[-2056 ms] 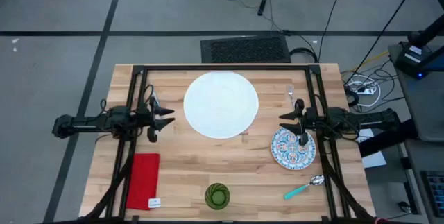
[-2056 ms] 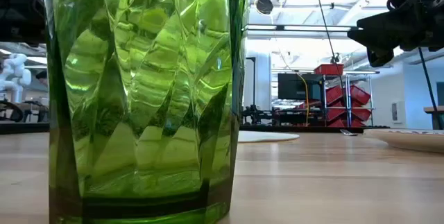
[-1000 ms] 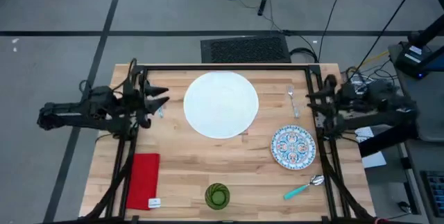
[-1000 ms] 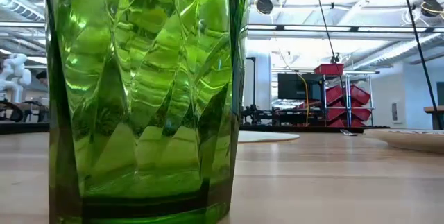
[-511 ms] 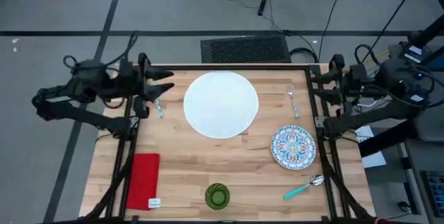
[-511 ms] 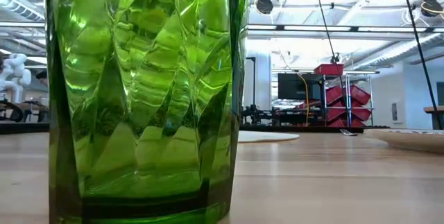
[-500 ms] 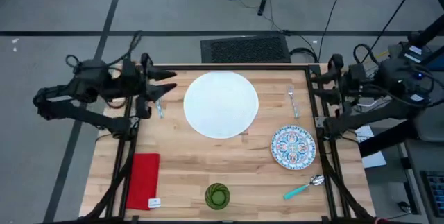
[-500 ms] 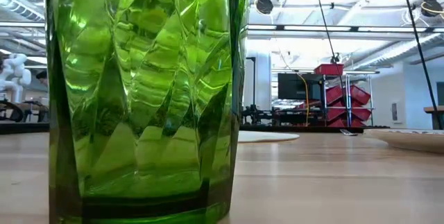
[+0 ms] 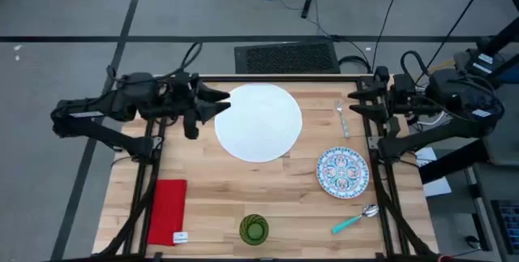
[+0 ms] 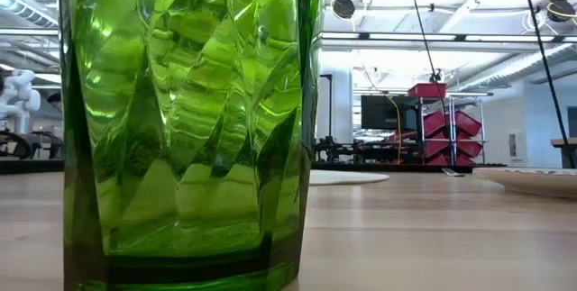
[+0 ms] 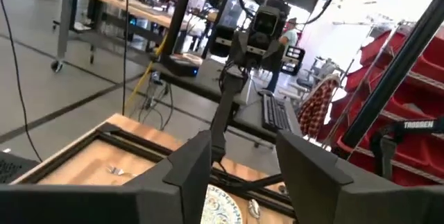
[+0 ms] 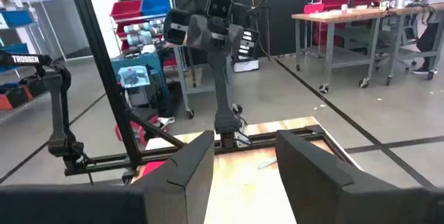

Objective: Set table place
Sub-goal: Move the white table mat to the center of the table

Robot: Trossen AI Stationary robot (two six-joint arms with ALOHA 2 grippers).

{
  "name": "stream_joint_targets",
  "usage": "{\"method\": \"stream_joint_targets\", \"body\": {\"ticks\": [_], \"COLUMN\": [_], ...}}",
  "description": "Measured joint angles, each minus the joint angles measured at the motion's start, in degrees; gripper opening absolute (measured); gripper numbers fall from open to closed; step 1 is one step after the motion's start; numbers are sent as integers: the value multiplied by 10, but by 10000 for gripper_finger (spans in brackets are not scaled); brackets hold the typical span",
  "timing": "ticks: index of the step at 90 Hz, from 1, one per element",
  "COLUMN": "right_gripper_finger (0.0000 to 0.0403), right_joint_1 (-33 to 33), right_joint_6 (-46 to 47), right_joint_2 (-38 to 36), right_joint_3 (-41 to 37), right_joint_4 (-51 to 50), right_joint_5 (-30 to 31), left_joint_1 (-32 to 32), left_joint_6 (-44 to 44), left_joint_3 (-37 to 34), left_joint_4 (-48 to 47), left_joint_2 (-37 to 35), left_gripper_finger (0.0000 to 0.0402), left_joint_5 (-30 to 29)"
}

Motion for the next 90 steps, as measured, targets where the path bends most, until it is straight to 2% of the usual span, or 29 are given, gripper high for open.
{"method": "stream_joint_targets", "body": {"ticks": [14,27,47,58,67,79,90], "right_gripper_finger": [141,141,141,141,141,141,141], "right_joint_1": [0,0,0,0,0,-14,-54], "right_joint_6": [20,61,100,112,128,243,339], "right_joint_2": [10,25,48,67,90,125,163], "right_joint_3": [0,0,0,0,0,0,0], "right_joint_4": [7,50,114,118,92,25,-69], "right_joint_5": [0,1,1,21,71,163,164], "left_joint_1": [0,0,0,0,0,0,1], "left_joint_6": [0,0,2,2,4,0,0], "left_joint_3": [0,0,0,0,0,0,0], "left_joint_4": [-3,-14,-28,-122,-217,-319,-378], "left_joint_2": [3,3,-3,-16,-32,-47,-49], "left_gripper_finger": [149,149,149,149,149,149,149], "left_joint_5": [0,29,34,40,33,-28,-51]}}
